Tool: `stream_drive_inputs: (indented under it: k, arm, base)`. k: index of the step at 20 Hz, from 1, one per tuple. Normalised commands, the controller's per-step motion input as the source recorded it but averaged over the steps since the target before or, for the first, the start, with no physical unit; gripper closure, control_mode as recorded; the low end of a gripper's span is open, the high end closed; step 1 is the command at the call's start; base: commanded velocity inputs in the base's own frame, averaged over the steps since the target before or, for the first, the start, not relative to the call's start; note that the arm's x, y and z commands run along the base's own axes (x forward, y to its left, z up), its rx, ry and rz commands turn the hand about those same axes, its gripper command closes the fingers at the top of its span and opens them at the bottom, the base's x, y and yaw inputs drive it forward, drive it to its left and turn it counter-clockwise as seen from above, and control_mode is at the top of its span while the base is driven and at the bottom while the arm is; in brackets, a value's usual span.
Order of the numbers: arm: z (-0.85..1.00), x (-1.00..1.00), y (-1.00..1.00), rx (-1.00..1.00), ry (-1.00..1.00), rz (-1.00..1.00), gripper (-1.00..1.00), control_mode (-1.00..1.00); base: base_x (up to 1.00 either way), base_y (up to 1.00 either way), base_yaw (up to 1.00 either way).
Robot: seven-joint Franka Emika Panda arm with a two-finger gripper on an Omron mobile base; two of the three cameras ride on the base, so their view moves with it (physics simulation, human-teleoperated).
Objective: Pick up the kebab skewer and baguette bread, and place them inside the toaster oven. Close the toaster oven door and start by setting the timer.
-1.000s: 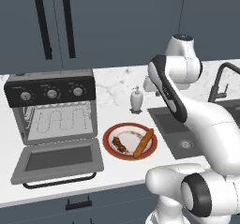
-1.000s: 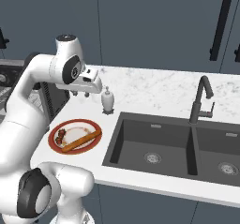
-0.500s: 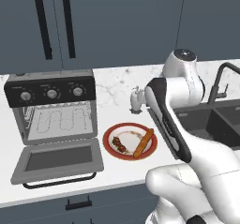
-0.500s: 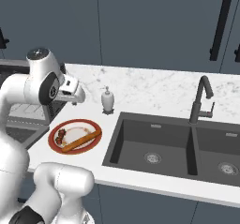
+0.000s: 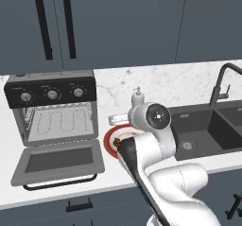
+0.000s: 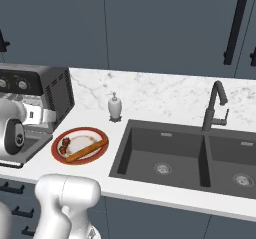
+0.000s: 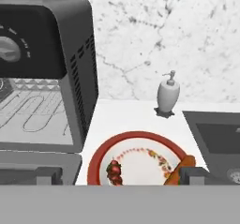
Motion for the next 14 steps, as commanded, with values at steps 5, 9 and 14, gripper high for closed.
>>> stream_drive_inputs:
  k: [5,9,14]
  arm:
    - [0.05,0.00,1.00,-0.10,-0.08,0.07,-1.00,-1.00]
    - [0.02,0.00,0.98,-0.03,-0.02,0.10,-1.00,-1.00]
    - [0.00,0.02,0.53,0.11,-0.08,0.01,-1.00,-1.00]
  base:
    - [0.00,0.00,0.00]
    - [0.00,0.00,0.00]
    - [0.00,0.00,0.00]
